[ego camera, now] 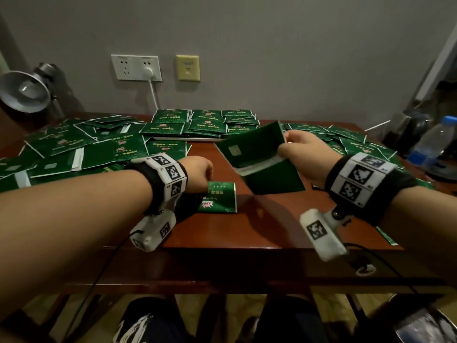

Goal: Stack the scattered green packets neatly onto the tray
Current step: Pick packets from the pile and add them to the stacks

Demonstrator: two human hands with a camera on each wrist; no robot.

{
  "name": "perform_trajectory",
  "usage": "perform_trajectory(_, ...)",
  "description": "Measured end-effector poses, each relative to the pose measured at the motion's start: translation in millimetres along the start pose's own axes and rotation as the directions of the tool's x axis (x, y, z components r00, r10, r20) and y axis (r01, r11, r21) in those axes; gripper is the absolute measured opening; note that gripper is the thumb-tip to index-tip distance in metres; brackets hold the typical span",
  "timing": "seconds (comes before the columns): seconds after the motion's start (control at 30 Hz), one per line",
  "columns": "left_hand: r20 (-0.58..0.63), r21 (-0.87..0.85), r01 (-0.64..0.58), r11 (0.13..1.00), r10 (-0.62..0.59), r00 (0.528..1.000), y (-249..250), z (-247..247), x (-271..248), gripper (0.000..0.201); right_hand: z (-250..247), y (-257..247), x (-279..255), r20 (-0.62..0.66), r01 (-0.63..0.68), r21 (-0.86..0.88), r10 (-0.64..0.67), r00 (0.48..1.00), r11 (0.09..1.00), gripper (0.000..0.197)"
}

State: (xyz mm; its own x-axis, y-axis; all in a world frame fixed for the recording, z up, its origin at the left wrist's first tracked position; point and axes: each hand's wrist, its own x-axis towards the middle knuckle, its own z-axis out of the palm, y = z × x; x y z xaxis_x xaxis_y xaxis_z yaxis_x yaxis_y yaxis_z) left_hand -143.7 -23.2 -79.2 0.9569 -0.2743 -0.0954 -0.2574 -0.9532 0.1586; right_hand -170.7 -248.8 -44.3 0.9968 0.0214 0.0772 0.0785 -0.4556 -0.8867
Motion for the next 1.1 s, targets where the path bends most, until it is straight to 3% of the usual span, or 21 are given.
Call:
perform_trajectory(0.07, 0.022, 0.013, 0.017, 1.000, -0.017, 1.000, -6.1, 3.8, -2.5, 0.024, 2.4, -6.0, 4.3, 0.003, -0.068, 0.201, 0.069, 0.998, 0.977, 0.033)
perform_trajectory(0.13, 0.048, 0.061, 0.020, 0.998, -0.023, 0.999, -10.9, 5.8, -5.0, 0.027, 2.4, -4.0, 8.1, -0.027, -0.105, 0.238, 0.115, 0.993, 0.965, 0.025)
perform_trajectory(0.17, 0.048, 0.098, 0.027, 0.995, -0.032, 0.998, -12.4, 6.0, -6.1, 0.029, 1.4, -1.0, 8.4, -0.018, -0.124, 0.149, 0.128, 0.992, 0.981, 0.014)
perform_trajectory(0.23, 0.036, 0.173, 0.055, 0.983, -0.062, 0.997, -11.8, 5.7, -9.4, 0.033, -1.2, 8.6, 9.1, 0.026, -0.128, -0.213, 0.136, 0.990, 0.969, 0.018)
perform_trajectory(0.3, 0.055, 0.178, 0.055, 0.983, -0.066, 0.996, -8.6, 5.7, -12.5, 0.037, -0.4, 15.3, 6.2, 0.109, -0.058, -0.549, 0.141, 0.984, 0.834, 0.024)
perform_trajectory(0.37, 0.130, 0.145, 0.024, 0.989, -0.043, 0.991, -3.4, 5.3, -14.7, 0.046, 2.2, 19.1, 4.5, 0.149, -0.002, -0.743, 0.169, 0.974, 0.670, 0.024)
perform_trajectory(0.5, 0.228, 0.198, -0.056, 0.979, 0.010, 0.974, 12.0, 9.6, -20.0, 0.074, 10.9, 17.8, 2.6, 0.147, 0.007, -0.775, 0.169, 0.975, 0.632, 0.013)
perform_trajectory(0.6, 0.248, 0.255, -0.077, 0.964, 0.012, 0.969, 26.0, 12.8, -24.5, 0.063, 19.4, 22.8, 5.9, 0.155, 0.017, -0.863, 0.232, 0.960, 0.505, 0.053)
perform_trajectory(0.7, 0.308, 0.111, -0.135, 0.985, 0.095, 0.947, 31.5, 4.0, -28.7, 0.051, 26.2, 31.9, 7.9, 0.152, 0.041, -0.917, 0.253, 0.955, 0.397, 0.076)
perform_trajectory(0.8, 0.306, -0.152, -0.145, 0.978, 0.186, 0.934, 28.3, -4.7, -35.0, 0.047, 28.0, 34.3, 10.4, 0.200, 0.077, -0.898, 0.246, 0.948, 0.433, 0.070)
perform_trajectory(0.87, 0.199, -0.182, -0.109, 0.977, 0.145, 0.969, 26.9, -2.5, -38.0, 0.042, 28.4, 32.2, 11.7, 0.224, 0.099, -0.887, 0.233, 0.946, 0.450, 0.060)
perform_trajectory(0.93, 0.004, 0.000, 0.034, 0.999, -0.034, 0.999, 27.8, 5.9, -36.4, 0.019, 29.5, 29.5, 10.7, 0.238, 0.124, -0.886, 0.208, 0.949, 0.446, 0.055)
perform_trajectory(0.97, -0.014, 0.102, 0.174, 0.980, -0.173, 0.985, 27.9, 11.3, -33.9, 0.045, 30.4, 29.0, 9.8, 0.242, 0.132, -0.888, 0.204, 0.949, 0.440, 0.055)
perform_trajectory(1.03, 0.110, 0.193, 0.370, 0.909, -0.395, 0.912, 30.8, 21.1, -35.5, 0.085, 32.1, 28.7, 7.6, 0.261, 0.148, -0.887, 0.210, 0.942, 0.437, 0.056)
perform_trajectory(1.1, 0.163, 0.231, 0.382, 0.895, -0.422, 0.892, 34.6, 25.1, -35.6, 0.092, 33.8, 29.4, 5.1, 0.294, 0.186, -0.880, 0.193, 0.936, 0.438, 0.057)
